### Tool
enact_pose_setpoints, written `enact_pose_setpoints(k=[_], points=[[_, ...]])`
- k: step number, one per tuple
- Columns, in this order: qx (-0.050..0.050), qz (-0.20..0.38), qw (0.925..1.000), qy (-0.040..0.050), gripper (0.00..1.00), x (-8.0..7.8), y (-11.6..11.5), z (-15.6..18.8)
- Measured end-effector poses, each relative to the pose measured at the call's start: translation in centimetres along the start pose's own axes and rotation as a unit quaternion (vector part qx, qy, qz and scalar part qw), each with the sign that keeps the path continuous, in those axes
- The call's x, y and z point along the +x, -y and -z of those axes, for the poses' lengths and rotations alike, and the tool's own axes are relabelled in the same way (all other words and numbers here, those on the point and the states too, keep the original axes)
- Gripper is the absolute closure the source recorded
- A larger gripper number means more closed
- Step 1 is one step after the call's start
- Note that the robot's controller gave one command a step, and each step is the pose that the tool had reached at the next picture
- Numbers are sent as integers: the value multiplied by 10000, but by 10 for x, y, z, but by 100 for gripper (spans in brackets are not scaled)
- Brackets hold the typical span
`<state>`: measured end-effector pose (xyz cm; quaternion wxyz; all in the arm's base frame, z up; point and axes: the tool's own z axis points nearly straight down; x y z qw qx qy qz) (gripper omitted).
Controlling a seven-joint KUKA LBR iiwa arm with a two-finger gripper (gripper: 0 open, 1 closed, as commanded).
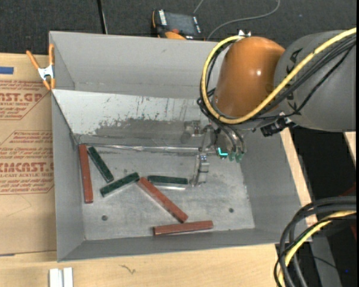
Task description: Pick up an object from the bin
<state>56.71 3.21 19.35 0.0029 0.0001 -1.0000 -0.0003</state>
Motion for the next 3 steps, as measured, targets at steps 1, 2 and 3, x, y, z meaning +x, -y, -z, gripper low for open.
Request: enact_pose_setpoints(k=[1,2,3], points=[[2,1201,9928,7,0,-10,3,-123],[0,1190,9929,35,100,-11,3,-120],[11,1218,9925,86,100,-10,8,44]])
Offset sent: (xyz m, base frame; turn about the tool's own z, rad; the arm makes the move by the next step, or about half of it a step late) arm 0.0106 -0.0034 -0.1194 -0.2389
